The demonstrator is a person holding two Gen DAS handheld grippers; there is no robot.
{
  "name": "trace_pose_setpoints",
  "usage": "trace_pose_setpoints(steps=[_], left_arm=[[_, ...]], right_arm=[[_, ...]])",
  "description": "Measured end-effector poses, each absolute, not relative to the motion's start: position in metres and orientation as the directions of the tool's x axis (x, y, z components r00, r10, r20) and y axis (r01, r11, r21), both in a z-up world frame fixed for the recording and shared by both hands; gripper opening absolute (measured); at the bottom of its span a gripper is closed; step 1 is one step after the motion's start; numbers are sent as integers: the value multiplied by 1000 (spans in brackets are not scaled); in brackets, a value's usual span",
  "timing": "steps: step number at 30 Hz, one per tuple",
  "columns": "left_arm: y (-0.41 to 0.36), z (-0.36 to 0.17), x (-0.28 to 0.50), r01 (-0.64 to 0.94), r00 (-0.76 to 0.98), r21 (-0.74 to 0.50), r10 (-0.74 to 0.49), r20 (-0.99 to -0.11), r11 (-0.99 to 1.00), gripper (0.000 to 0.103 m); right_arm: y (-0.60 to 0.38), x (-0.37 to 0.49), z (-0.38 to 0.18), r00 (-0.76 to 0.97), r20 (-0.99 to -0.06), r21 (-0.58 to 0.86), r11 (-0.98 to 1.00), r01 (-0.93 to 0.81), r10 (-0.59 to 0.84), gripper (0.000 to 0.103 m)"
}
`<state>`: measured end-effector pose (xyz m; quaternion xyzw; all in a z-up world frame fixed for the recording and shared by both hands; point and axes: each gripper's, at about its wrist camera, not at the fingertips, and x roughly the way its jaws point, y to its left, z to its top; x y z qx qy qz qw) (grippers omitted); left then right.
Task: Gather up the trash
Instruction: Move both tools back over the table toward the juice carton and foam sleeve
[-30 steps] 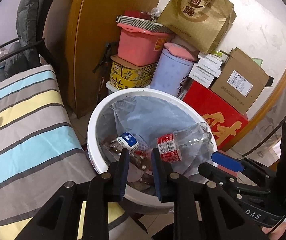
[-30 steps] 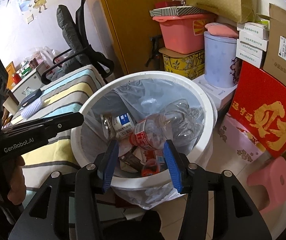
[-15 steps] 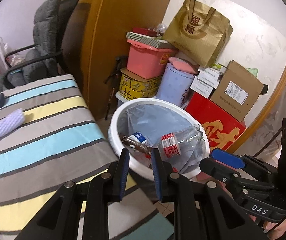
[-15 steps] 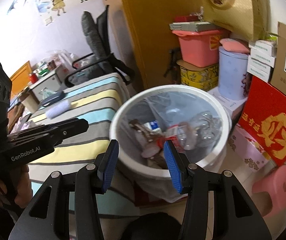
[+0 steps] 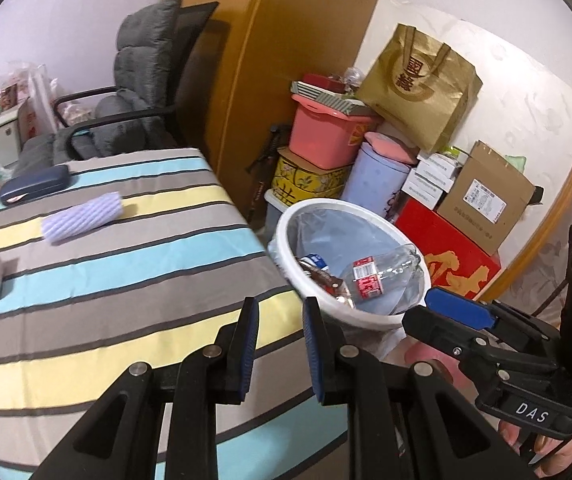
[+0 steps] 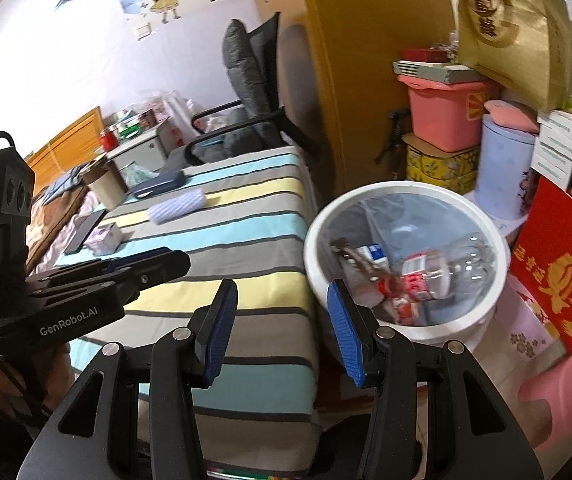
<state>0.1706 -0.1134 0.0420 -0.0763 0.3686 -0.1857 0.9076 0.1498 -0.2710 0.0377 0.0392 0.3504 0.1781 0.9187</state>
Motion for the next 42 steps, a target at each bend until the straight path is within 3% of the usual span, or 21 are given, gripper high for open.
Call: trace_pose_setpoints(steps=[28, 30, 34, 42], left_arm=[[-6, 26, 126, 29, 723, -226, -176, -668, 974, 22], [5, 27, 128, 4, 729, -220, -154, -668, 975, 30], [28, 29, 133, -45, 741, -222, -117, -662, 974, 34], [74, 30, 149, -117, 750, -193, -41, -661, 974, 35]], right_arm=[[-193, 144, 33, 589, -644, 213, 853, -476, 489, 49], [-188, 147, 35, 583, -640, 210, 844, -493, 500, 50], [-177, 155, 36, 566, -639, 217, 828, -518, 521, 63], [-160, 175, 38, 544, -649, 197, 808, -556, 532, 63]])
